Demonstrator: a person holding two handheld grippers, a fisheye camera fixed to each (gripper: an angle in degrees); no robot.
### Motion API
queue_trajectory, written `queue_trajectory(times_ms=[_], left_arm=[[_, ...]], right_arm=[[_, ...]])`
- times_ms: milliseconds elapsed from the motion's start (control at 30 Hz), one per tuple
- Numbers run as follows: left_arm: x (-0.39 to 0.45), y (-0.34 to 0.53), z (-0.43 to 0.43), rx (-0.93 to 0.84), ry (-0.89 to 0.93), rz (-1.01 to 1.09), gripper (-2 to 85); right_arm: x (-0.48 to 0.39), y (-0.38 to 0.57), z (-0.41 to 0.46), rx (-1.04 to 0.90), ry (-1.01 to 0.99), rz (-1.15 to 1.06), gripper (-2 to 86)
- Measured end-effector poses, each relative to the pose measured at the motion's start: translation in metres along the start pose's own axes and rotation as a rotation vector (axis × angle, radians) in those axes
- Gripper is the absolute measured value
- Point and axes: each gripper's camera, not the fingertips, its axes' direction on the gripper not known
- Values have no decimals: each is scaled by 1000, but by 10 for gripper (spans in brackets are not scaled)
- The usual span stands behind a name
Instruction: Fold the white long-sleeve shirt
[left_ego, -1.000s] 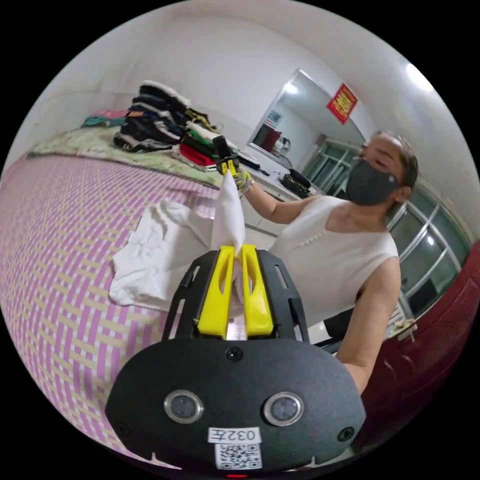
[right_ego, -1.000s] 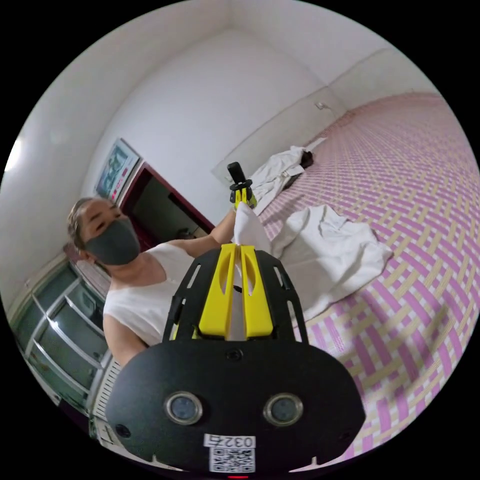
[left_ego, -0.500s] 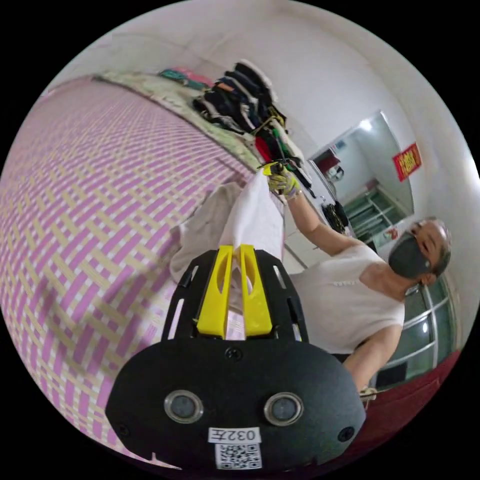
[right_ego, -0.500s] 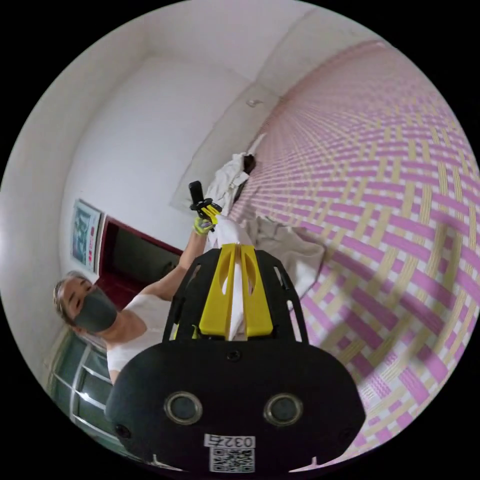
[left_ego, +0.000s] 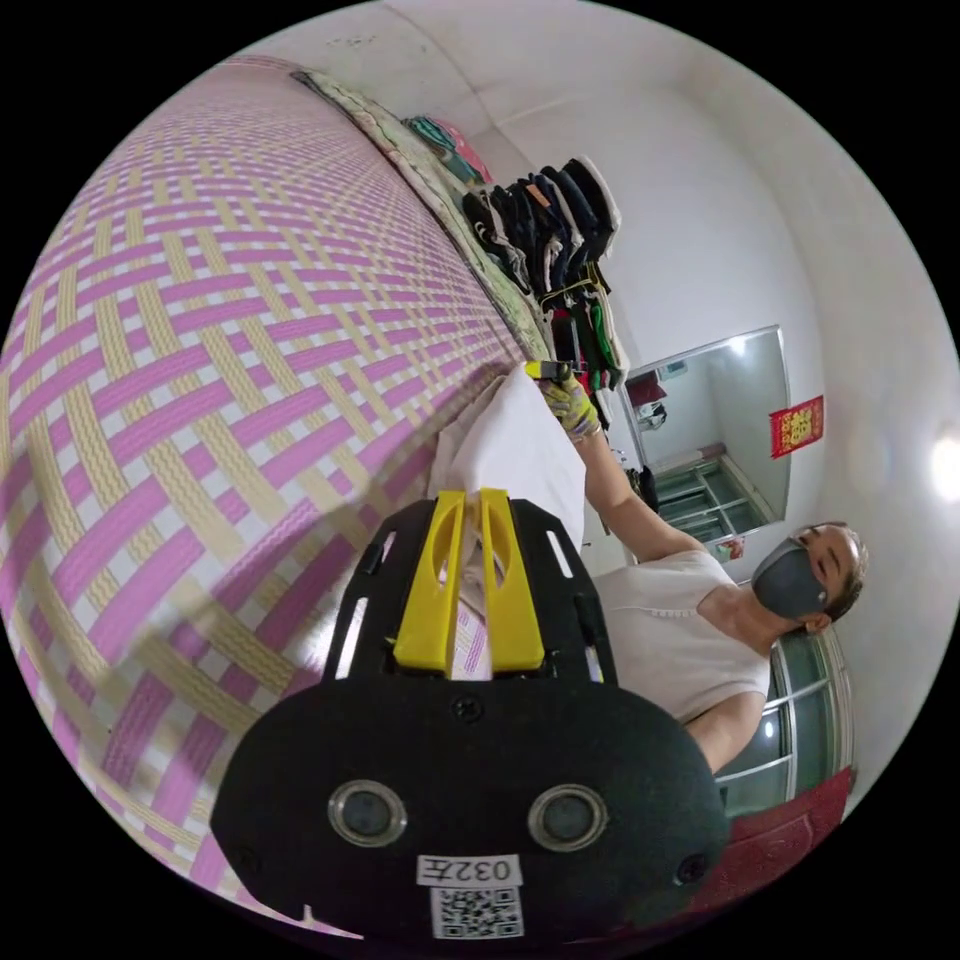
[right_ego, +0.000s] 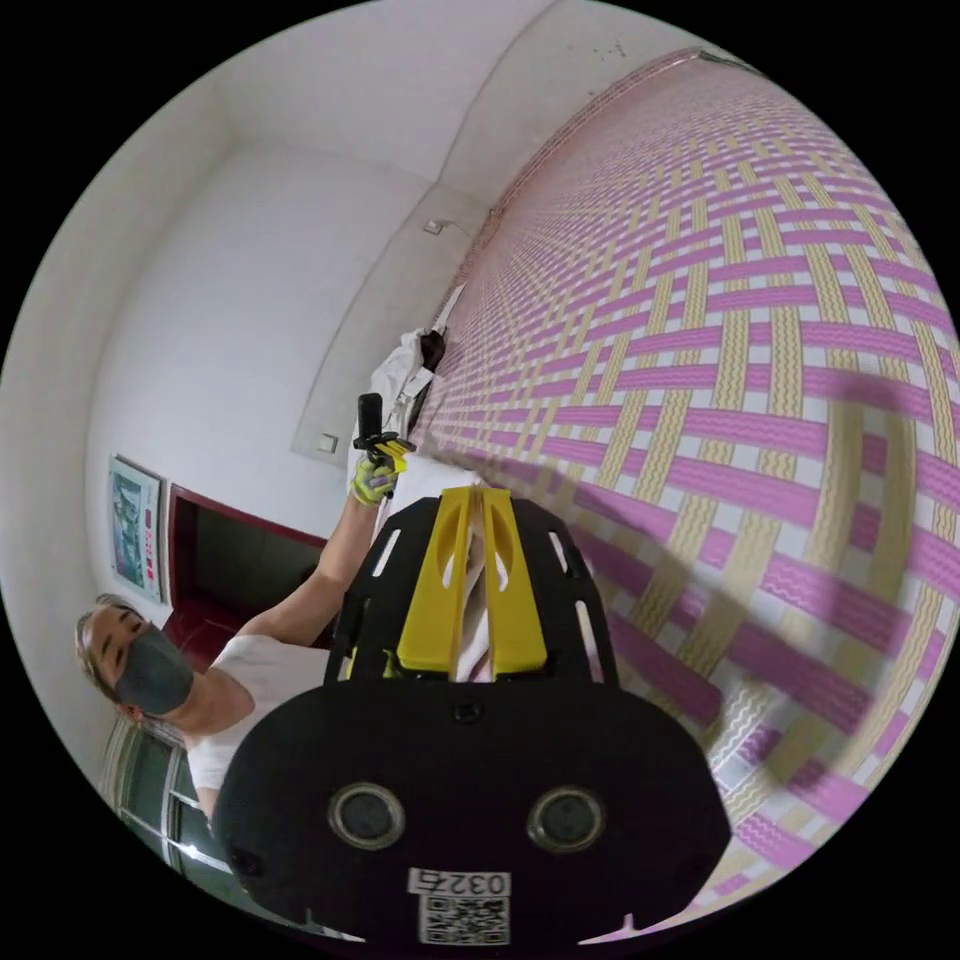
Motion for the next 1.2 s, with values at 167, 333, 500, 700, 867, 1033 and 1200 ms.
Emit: queue_trajectory(times_ms=[167, 333, 500, 700, 867, 1033, 1200], left_arm=[[28, 12, -11, 49, -123, 4, -5], [78, 40, -27, 222, -331, -2, -2], [128, 12, 36, 171, -262, 107, -3], [150, -72, 140, 70, -164, 83, -9], [137, -115, 207, 34, -169, -21, -11], [119, -108, 225, 73, -215, -70, -9], [112, -91, 239, 115, -185, -68, -9]], right_arm=[[-47, 13, -13, 119, 126, -101, 46], [-95, 58, -18, 119, 275, -141, 53], [-112, 145, -8, 50, 38, -217, 81], [-124, 193, 35, 22, 69, -236, 102], [-142, 192, 71, -17, 139, -242, 73], [-166, 205, 91, -77, 273, -210, 7], [-152, 209, 114, -114, 266, -92, 1]])
